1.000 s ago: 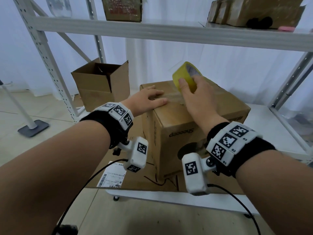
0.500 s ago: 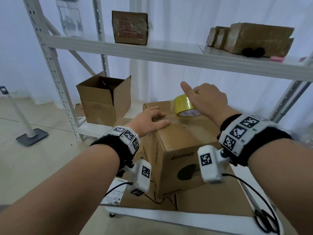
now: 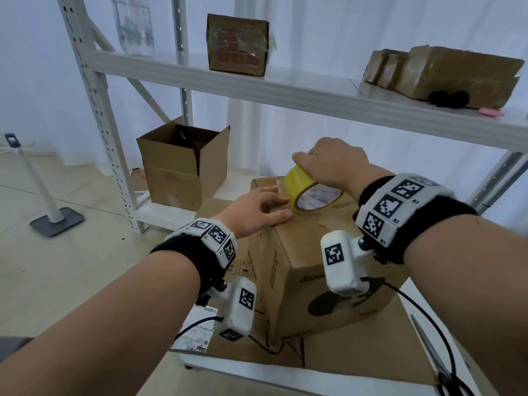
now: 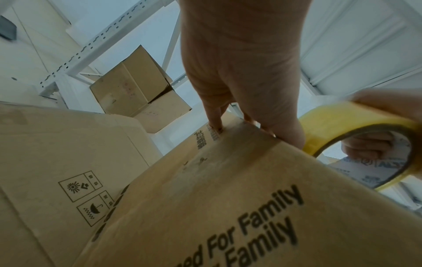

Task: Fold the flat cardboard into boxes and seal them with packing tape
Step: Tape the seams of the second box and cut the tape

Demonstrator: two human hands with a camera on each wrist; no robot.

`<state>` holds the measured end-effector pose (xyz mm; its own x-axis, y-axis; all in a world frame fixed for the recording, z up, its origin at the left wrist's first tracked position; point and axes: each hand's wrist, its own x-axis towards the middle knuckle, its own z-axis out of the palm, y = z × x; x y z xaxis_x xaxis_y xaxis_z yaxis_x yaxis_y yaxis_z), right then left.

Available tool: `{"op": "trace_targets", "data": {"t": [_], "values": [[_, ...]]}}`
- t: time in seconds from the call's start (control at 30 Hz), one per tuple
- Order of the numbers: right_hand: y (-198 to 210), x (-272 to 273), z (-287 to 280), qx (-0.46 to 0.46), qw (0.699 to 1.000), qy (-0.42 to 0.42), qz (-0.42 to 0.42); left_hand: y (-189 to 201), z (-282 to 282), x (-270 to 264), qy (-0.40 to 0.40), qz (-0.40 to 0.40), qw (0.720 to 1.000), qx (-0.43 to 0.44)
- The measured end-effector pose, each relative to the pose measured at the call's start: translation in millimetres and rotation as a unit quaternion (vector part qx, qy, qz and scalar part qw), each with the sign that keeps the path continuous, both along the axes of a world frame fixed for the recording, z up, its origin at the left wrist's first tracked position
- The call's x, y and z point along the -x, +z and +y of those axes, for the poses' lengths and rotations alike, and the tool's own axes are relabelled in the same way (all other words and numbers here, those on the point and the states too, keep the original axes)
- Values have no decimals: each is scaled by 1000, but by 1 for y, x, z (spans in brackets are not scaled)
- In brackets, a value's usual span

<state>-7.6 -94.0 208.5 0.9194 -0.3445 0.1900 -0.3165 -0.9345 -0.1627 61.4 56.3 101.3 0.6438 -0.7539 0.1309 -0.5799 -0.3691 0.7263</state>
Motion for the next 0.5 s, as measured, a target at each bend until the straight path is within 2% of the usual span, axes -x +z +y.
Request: {"op": "trace_targets", "data": {"t": [0.17,0.27,0.4,0.5], "values": [[-1,-5,7,61,998,6,19,-3,-1,-1,-32,32,999,27],[0,-6,12,80,996,10,30,4,1,0,-40,109,991,65],[-2,-8,19,112,993,26,40,14,8,2,54,216,963,153],[-1,-9,24,140,989,31,45,18,8,3,90,209,967,117]]}}
